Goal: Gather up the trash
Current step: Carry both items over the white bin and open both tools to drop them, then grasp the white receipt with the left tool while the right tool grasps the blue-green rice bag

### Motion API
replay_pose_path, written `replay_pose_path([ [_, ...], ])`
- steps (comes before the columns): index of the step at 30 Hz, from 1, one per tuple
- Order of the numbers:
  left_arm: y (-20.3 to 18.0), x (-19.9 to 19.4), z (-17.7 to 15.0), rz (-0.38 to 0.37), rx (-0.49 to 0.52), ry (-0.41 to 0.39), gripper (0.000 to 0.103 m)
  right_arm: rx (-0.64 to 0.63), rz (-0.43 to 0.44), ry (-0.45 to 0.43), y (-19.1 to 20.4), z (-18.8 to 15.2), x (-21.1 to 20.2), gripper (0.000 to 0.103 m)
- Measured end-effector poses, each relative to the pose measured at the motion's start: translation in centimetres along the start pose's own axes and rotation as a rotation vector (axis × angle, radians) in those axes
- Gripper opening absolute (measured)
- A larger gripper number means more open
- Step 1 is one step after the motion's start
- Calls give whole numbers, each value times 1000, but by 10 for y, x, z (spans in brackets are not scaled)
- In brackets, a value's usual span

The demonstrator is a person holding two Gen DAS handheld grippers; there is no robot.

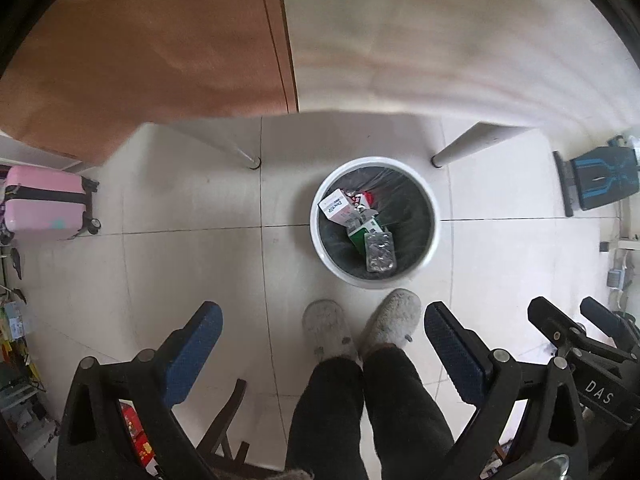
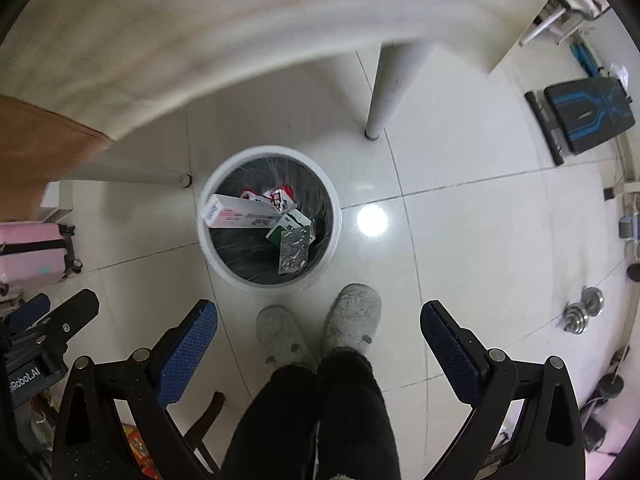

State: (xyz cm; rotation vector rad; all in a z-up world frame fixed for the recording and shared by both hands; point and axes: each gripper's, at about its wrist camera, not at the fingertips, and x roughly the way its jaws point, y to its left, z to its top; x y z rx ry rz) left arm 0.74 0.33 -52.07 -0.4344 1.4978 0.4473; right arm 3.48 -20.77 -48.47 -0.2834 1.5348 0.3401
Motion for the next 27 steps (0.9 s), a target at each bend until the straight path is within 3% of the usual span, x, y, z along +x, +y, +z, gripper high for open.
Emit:
replay_pose_path([
  [9, 4, -102, -7, -19, 12, -28, 103, -5, 32, -18, 13, -20, -119, 102],
  [14, 8, -154, 16, -40, -4, -94, 103, 29, 73, -57, 18, -16, -180, 102],
  [21, 22, -210, 108, -76, -142, -184, 103, 82, 105, -162, 18, 59, -264, 102],
  [27, 28, -215, 215, -94, -291, -185, 103, 99, 135, -219, 16, 164, -301, 102],
])
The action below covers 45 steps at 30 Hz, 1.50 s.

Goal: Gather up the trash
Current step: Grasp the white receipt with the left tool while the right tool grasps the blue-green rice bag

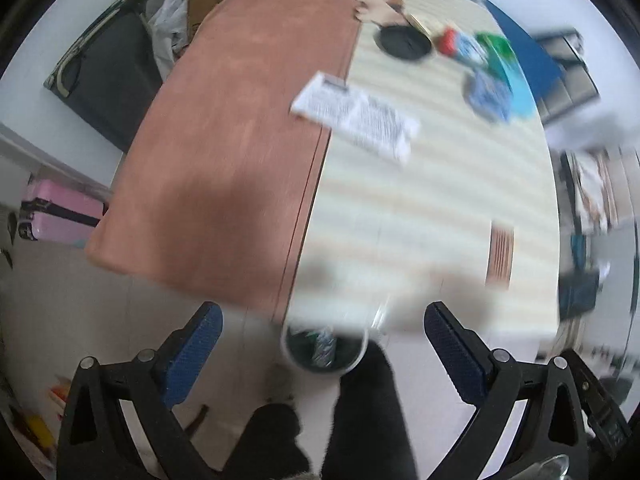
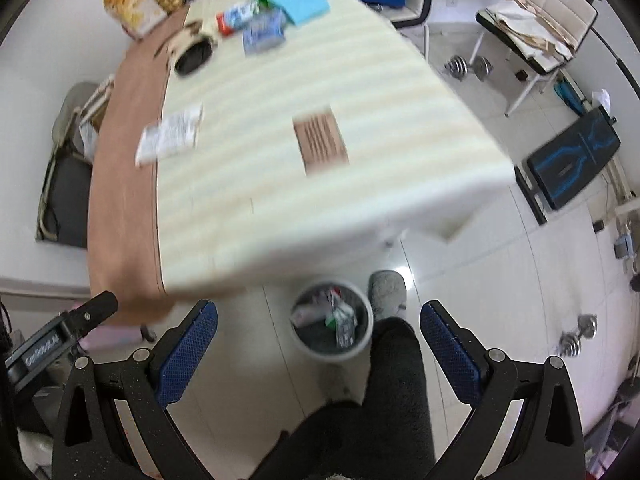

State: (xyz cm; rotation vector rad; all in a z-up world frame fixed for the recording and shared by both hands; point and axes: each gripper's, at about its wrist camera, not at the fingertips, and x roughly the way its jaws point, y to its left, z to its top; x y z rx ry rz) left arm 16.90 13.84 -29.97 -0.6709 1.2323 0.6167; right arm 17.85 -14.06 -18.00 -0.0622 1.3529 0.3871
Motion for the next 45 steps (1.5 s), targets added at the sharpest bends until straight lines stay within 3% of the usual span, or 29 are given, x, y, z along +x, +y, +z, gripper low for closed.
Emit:
replay_pose_path([
  [5, -13, 41, 78, -40, -217, 75, 102, -33, 14, 2, 12, 115, 27, 102],
  [13, 2, 122, 139, -131, -649, 211, 102, -55, 15, 68, 20, 275, 99, 102],
  [16, 2, 141, 154, -99, -729, 217, 102, -59, 16, 95, 21, 326, 126, 102],
  [18, -6, 143, 167, -8, -683, 193, 100, -69, 16, 90, 25, 358, 139, 102],
  [20, -22, 143, 179, 78, -570, 158, 91, -91, 8, 73, 30, 387, 149, 102],
  [21, -29, 142, 183, 104, -516, 145, 82, -105, 7, 69, 35, 399, 155, 102],
  [22, -42, 141, 189, 137, -417, 123, 76, -125, 4, 67, 40, 412, 161, 102],
  [23, -52, 139, 192, 159, -345, 97, 76, -139, 0, 67, 44, 420, 165, 102],
  [24, -65, 138, 196, 128, -242, 69, 76, -162, -5, 67, 49, 431, 171, 102],
  [27, -95, 143, 198, 160, -41, 65, 76, -252, -28, 71, 68, 458, 190, 102],
  [28, -97, 146, 198, 159, -34, 118, 77, -283, -36, 78, 74, 465, 196, 102],
  [32, -84, 149, 195, 107, -140, 143, 75, -358, -64, 128, 87, 483, 223, 102],
  [34, -79, 148, 192, 117, -148, 141, 73, -369, -77, 147, 89, 490, 233, 102],
  [35, -79, 147, 191, 120, -149, 143, 72, -365, -72, 152, 88, 492, 236, 101],
  [36, -80, 148, 191, 121, -153, 144, 72, -359, -65, 151, 87, 492, 237, 92],
  [38, -88, 148, 194, 125, -147, 132, 72, -344, -73, 144, 84, 493, 235, 88],
  [40, -93, 140, 192, 127, -126, 110, 72, -338, -73, 125, 81, 492, 230, 76],
  [45, -104, 116, 190, 151, -65, 43, 72, -301, -39, 85, 69, 480, 205, 73],
])
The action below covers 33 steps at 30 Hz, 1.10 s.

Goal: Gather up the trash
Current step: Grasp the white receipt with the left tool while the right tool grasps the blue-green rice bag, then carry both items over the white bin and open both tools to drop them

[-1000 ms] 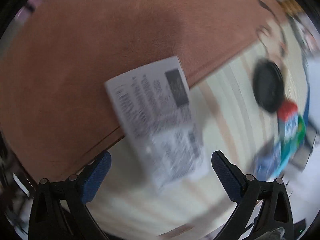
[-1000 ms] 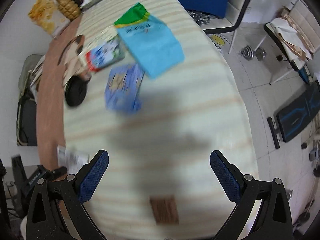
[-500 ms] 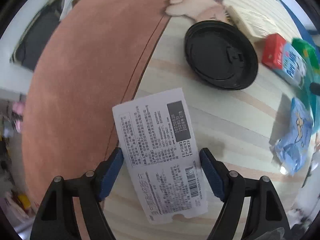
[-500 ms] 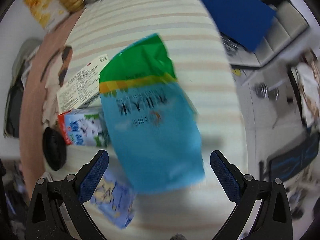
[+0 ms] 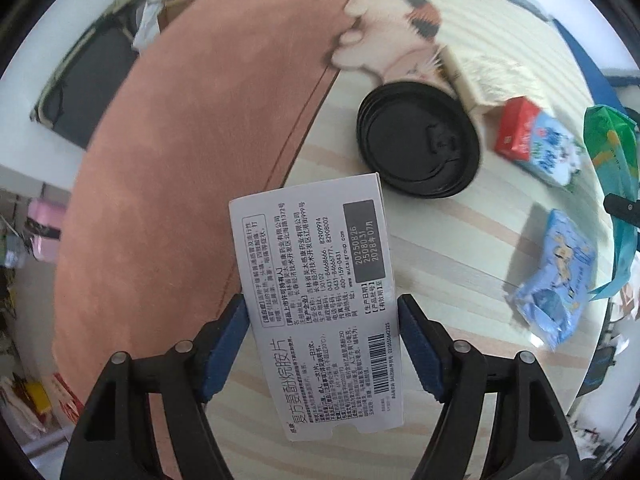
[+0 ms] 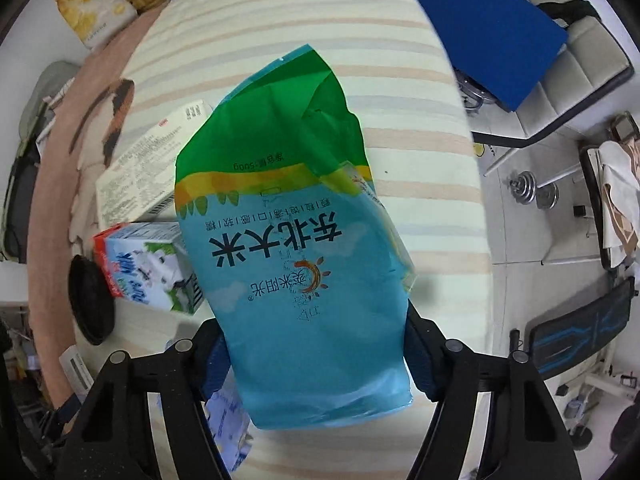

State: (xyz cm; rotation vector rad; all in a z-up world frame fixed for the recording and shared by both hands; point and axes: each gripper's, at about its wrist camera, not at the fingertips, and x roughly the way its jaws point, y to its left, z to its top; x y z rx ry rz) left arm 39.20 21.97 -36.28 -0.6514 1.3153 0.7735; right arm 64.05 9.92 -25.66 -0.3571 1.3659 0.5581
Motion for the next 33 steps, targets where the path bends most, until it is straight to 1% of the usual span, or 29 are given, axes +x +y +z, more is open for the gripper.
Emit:
replay_pose_path([
  [3, -1, -19, -9, 4, 33, -43, 72, 36, 32, -43, -8, -12, -23, 73],
  [5, 0, -32, -19, 3, 60, -72, 72, 58, 52, -67, -7, -24, -40, 73],
  [7, 3, -51, -21, -3, 79, -94, 72, 74, 74, -94, -9, -40, -59, 73],
  [9, 3, -62, -34, -3, 100, -116, 72, 87, 95, -123, -11, -59, -80, 73],
  [13, 15, -93, -60, -41, 143, -159, 72, 98, 109, -166, -4, -109, -115, 73],
  [16, 27, -112, -85, -78, 182, -188, 72, 109, 113, -191, 5, -165, -139, 72],
  [19, 42, -129, -119, -115, 236, -221, 72, 131, 114, -208, 17, -222, -156, 72],
  [21, 55, -135, -145, -139, 280, -233, 72, 162, 110, -219, 25, -273, -165, 72],
  [22, 63, -137, -158, -148, 299, -235, 72, 175, 111, -221, 28, -292, -168, 72],
  [23, 71, -138, -169, -157, 314, -233, 72, 198, 110, -223, 33, -322, -171, 72],
  [25, 90, -137, -198, -175, 346, -216, 72, 228, 106, -223, 43, -370, -174, 72],
  [26, 97, -135, -211, -178, 361, -201, 72, 252, 107, -215, 50, -402, -173, 72],
  [28, 116, -128, -242, -193, 383, -159, 72, 284, 103, -190, 60, -452, -167, 72],
  [29, 123, -124, -253, -199, 389, -139, 72, 301, 107, -170, 65, -476, -161, 72],
  [32, 143, -101, -295, -215, 413, -38, 72, 326, 116, -98, 77, -549, -141, 72],
  [33, 147, -94, -303, -219, 416, -20, 72, 330, 115, -70, 80, -571, -131, 72],
])
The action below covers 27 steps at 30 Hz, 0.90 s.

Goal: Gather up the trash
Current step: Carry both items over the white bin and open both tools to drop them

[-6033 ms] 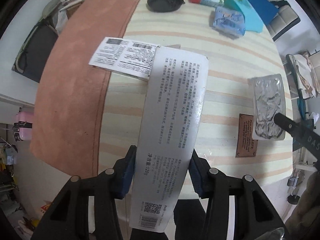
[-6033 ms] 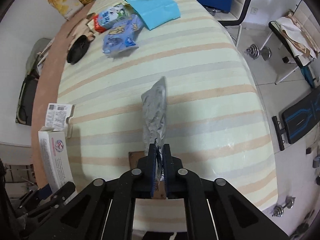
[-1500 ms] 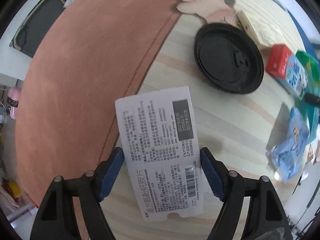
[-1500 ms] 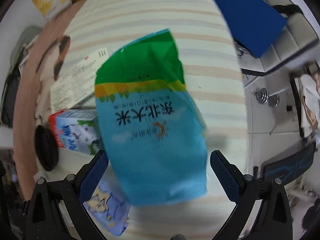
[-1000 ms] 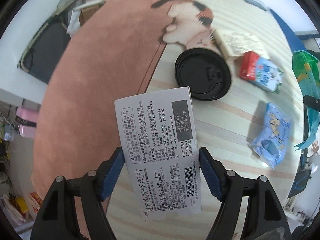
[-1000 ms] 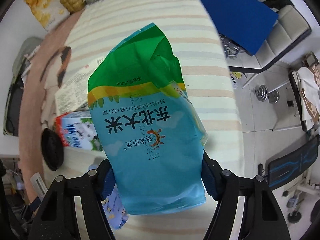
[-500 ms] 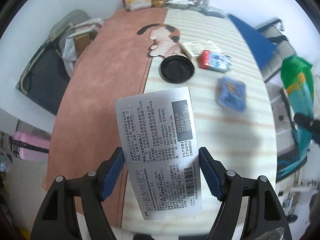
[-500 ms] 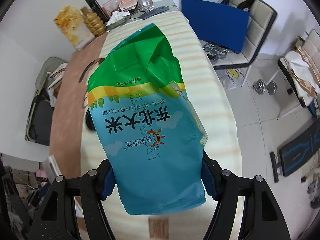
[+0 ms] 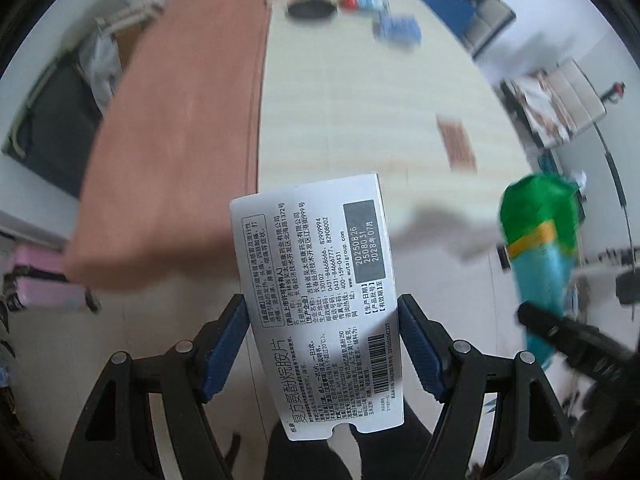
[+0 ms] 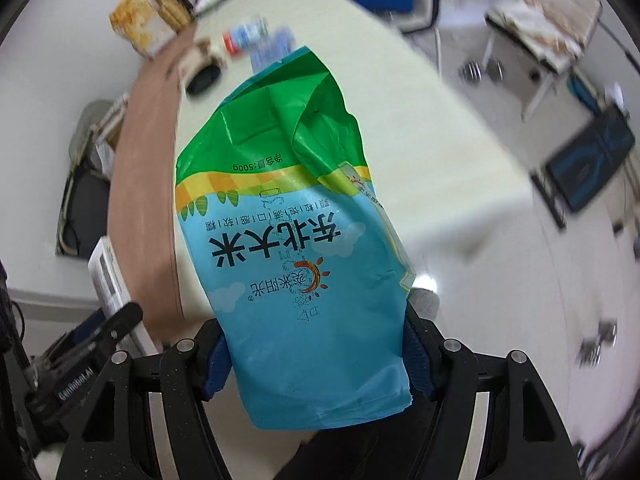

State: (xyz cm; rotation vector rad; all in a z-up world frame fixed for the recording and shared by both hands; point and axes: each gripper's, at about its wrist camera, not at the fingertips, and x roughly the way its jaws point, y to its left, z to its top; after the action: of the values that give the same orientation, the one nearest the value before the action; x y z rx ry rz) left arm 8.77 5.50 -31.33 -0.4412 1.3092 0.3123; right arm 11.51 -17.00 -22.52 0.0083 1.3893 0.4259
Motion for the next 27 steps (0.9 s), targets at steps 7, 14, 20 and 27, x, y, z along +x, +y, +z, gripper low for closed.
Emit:
replay_pose_path([
  [7, 4, 107, -60, -42, -13, 195, 73, 72, -30, 210, -55, -120, 91, 72],
  [14, 11, 276, -78, -155, -97, 383, 73, 180, 5, 349, -117, -173, 244, 72],
  [20, 39, 389, -82, -159, -181, 411, 99, 211, 55, 428, -150, -179, 375, 81],
  [27, 53, 418, -99, -50, -156, 376, 103, 135, 74, 518, -153, -188, 473, 103],
])
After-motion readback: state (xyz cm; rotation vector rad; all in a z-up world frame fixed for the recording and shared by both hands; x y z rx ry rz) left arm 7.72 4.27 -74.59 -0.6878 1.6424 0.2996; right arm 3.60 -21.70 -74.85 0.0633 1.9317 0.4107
